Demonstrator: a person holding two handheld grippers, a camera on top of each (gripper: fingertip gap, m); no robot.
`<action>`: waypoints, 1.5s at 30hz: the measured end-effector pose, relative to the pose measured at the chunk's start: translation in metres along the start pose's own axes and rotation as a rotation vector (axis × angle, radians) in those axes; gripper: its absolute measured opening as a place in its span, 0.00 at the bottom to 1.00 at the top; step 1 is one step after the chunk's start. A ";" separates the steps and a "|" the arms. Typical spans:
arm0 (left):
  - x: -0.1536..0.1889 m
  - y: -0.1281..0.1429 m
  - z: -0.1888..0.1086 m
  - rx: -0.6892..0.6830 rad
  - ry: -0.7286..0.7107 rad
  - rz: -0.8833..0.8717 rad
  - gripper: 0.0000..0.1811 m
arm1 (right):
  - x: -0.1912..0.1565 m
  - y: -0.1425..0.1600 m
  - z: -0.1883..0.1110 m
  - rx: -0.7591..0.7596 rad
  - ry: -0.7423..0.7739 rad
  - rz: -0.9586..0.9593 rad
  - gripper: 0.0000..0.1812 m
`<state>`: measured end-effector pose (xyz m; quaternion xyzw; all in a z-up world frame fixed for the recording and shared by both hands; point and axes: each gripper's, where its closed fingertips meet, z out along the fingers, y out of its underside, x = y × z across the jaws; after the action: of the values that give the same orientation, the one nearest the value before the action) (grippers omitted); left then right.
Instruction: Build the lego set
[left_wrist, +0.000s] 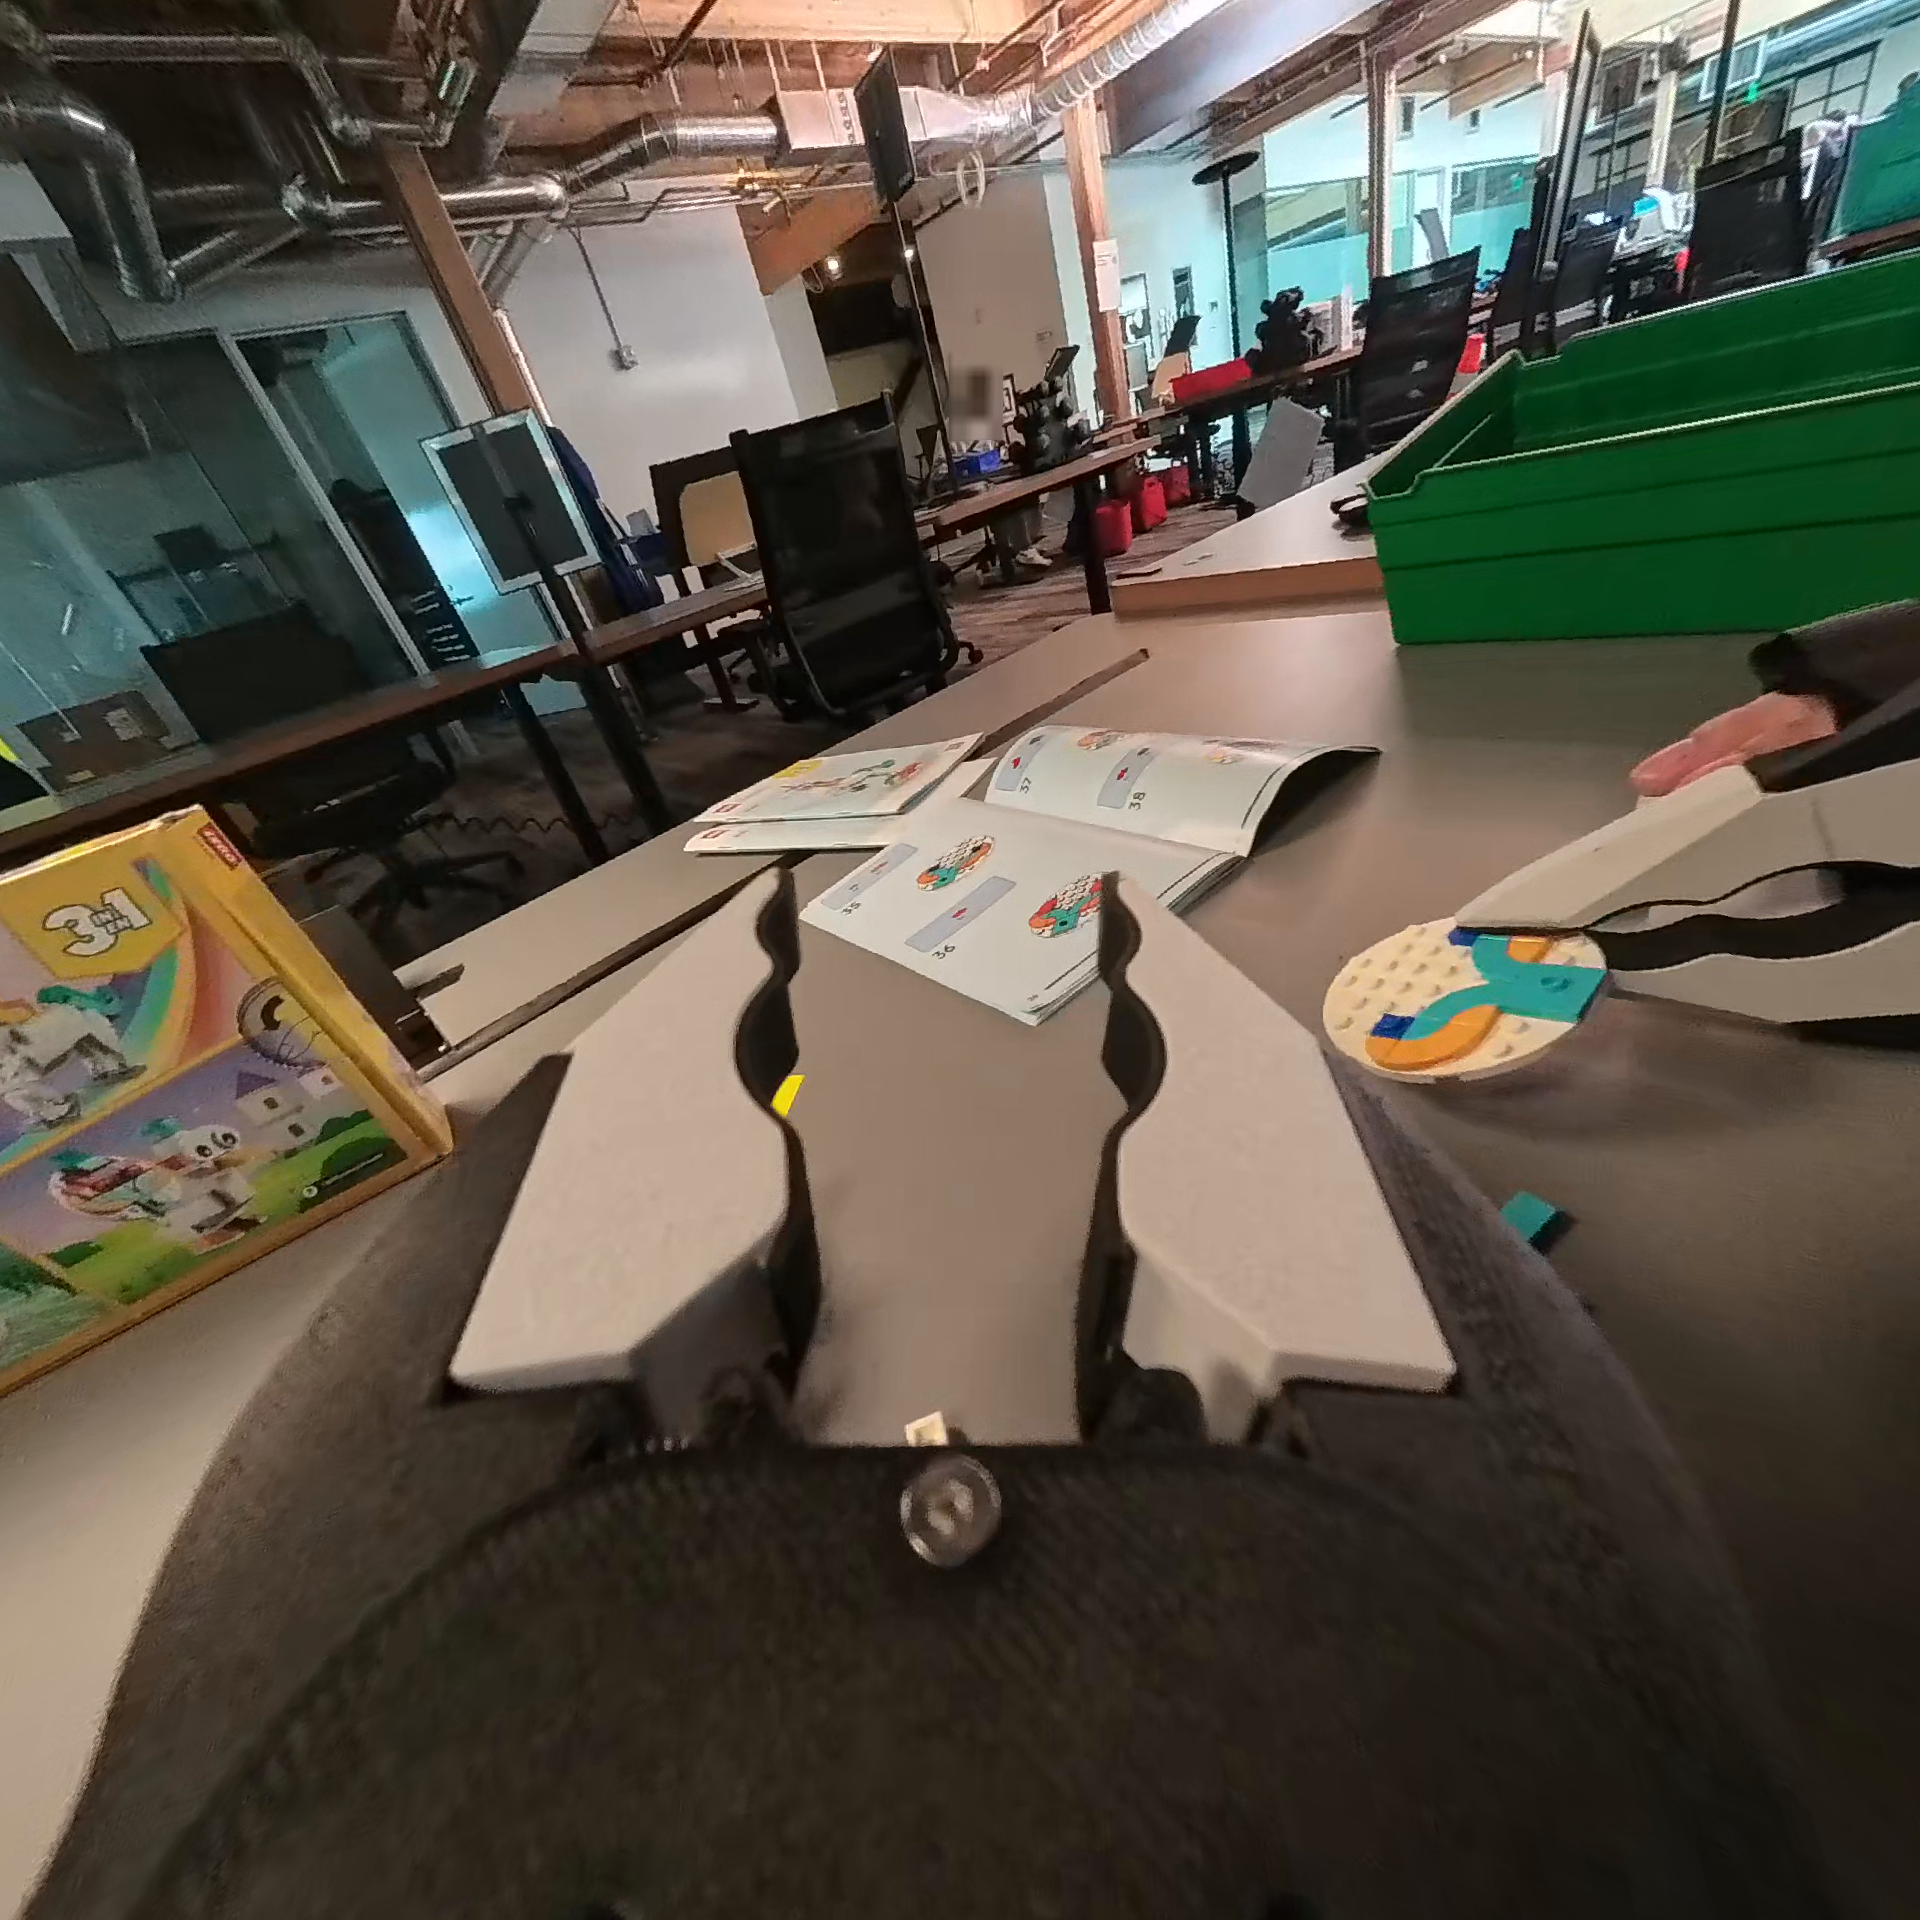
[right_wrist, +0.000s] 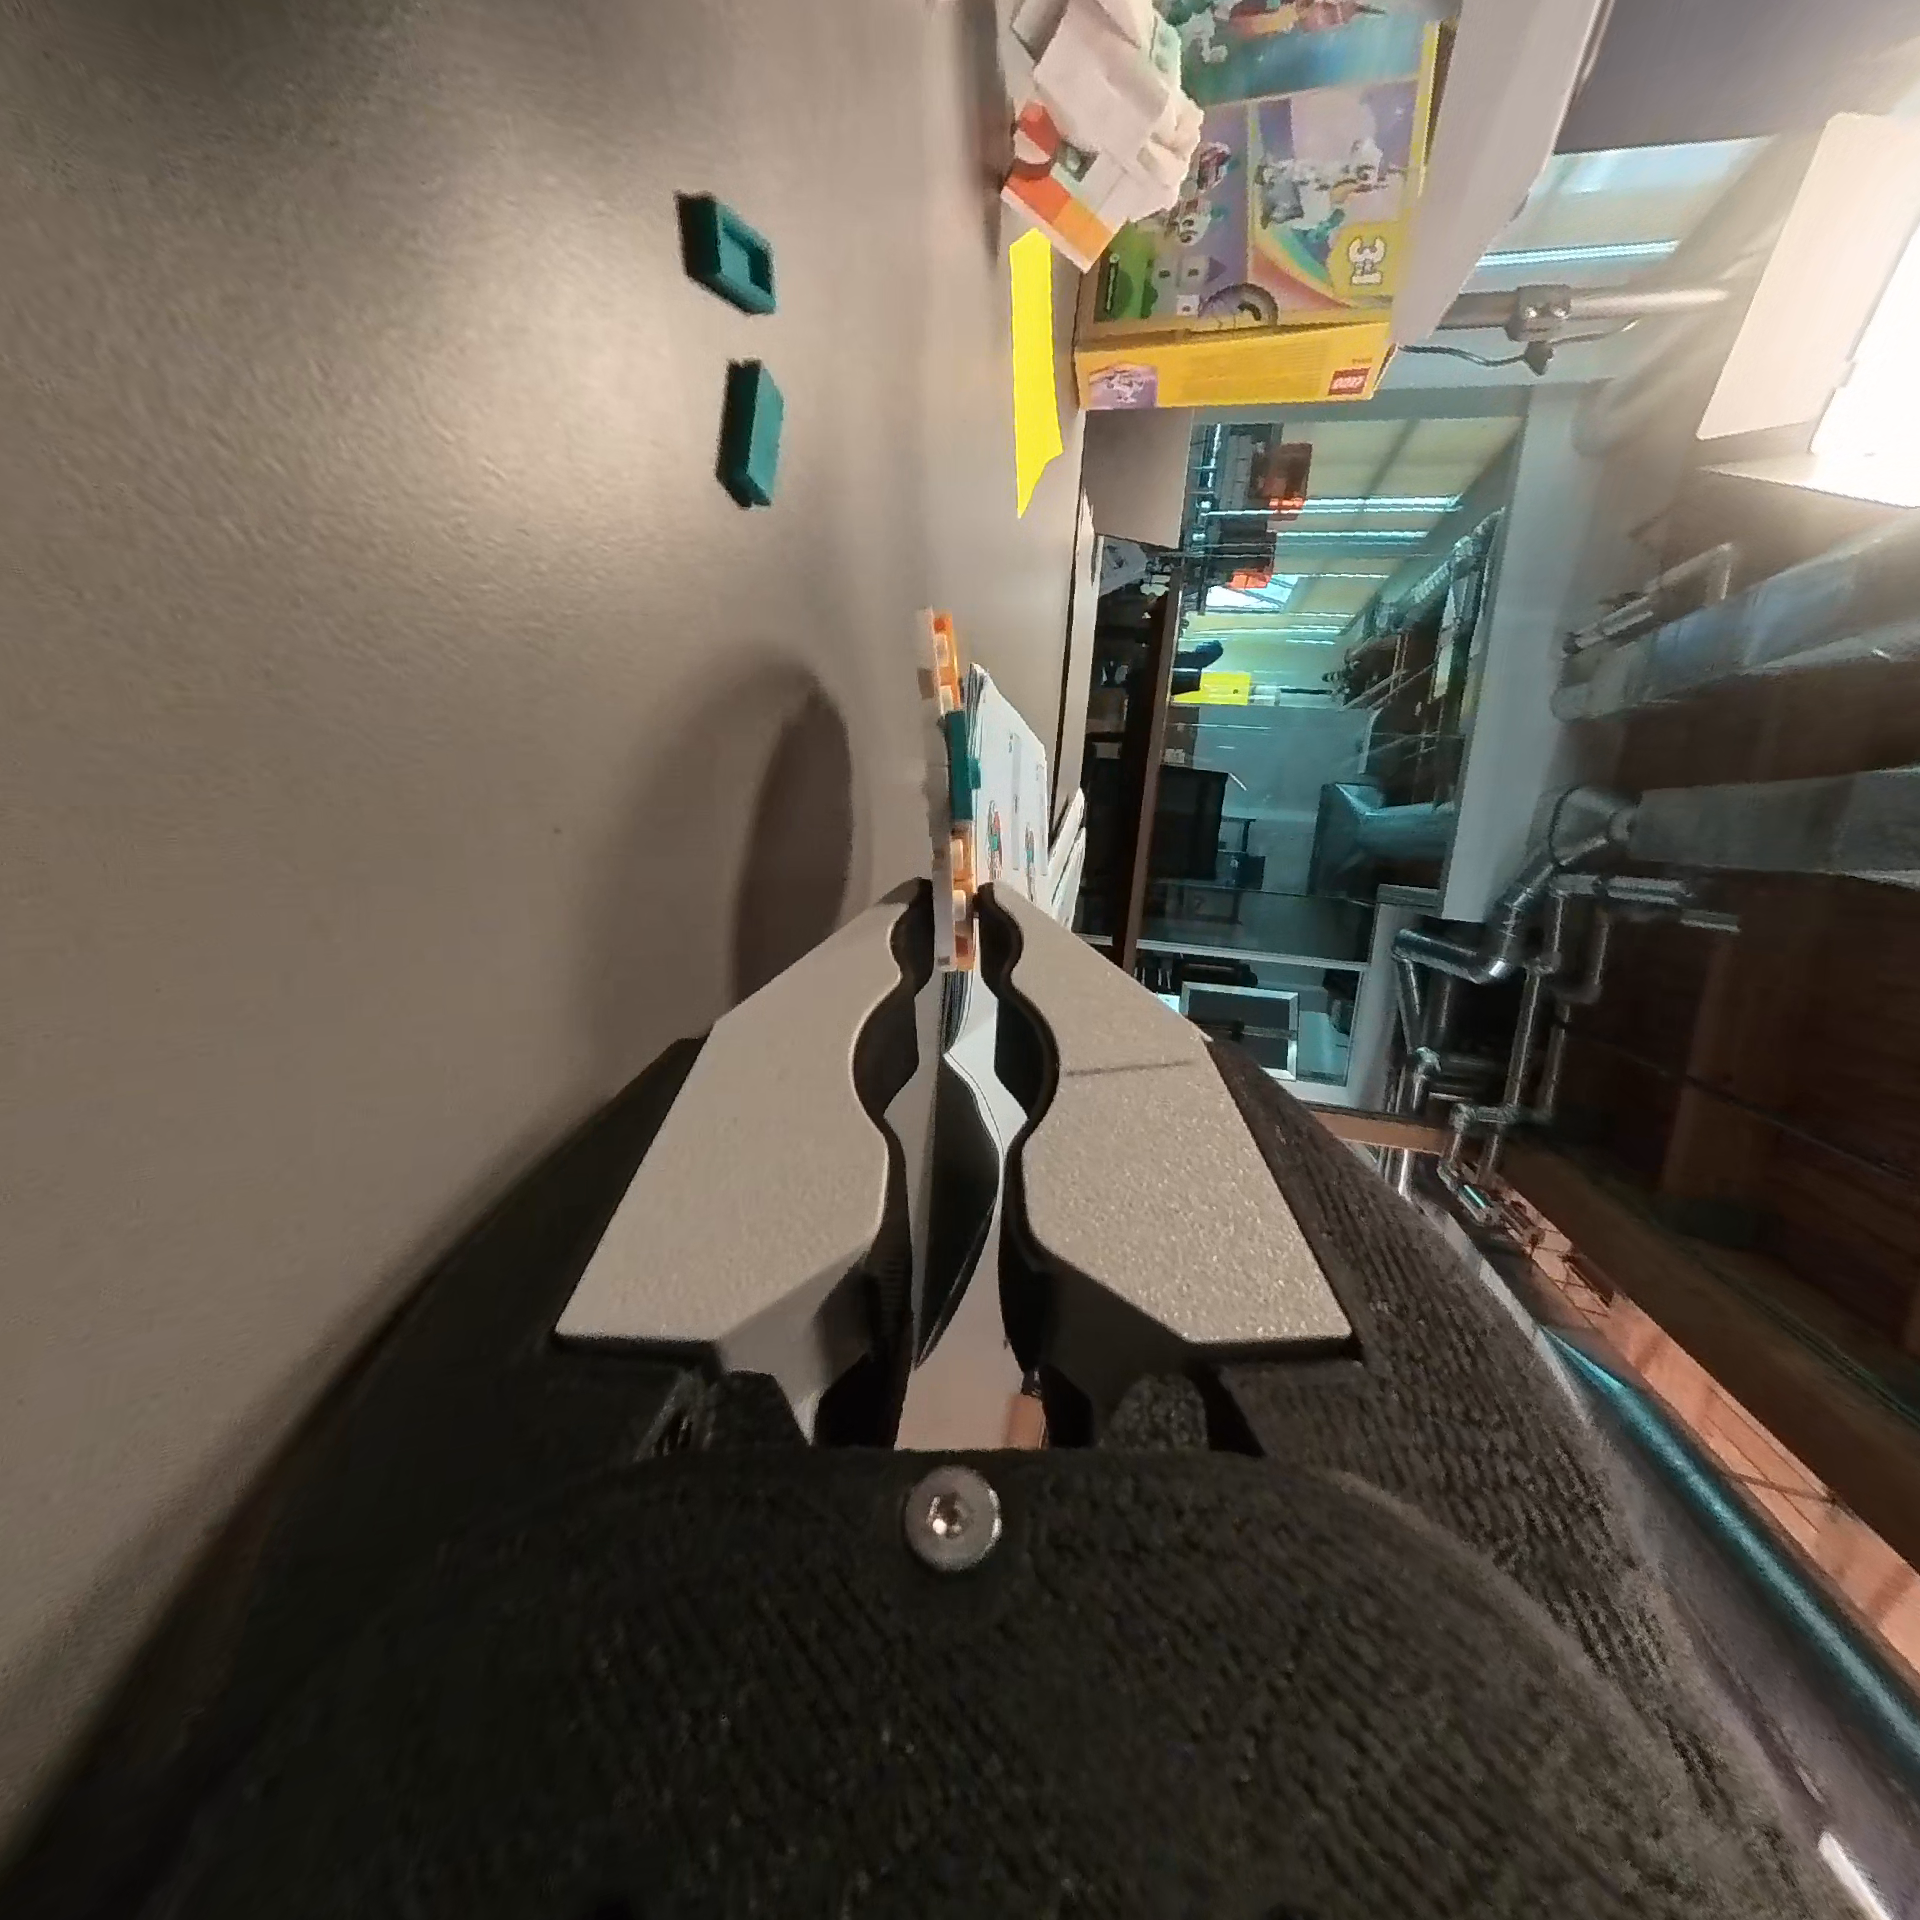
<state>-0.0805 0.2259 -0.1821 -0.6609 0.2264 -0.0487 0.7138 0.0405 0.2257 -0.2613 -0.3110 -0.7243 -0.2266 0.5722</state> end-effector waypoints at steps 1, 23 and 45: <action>0.000 0.000 0.000 0.001 0.002 0.001 0.32 | 0.000 0.000 0.000 -0.001 -0.002 -0.002 0.03; -0.003 -0.009 -0.004 0.056 -0.020 0.005 0.32 | -0.002 0.000 0.000 -0.005 -0.012 -0.011 0.04; -0.018 -0.010 -0.006 0.075 -0.064 -0.070 0.33 | -0.010 0.008 -0.020 0.039 -0.118 0.113 0.20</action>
<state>-0.0964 0.2258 -0.1678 -0.6426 0.1781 -0.0607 0.7427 0.0616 0.2152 -0.2663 -0.3531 -0.7424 -0.1611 0.5461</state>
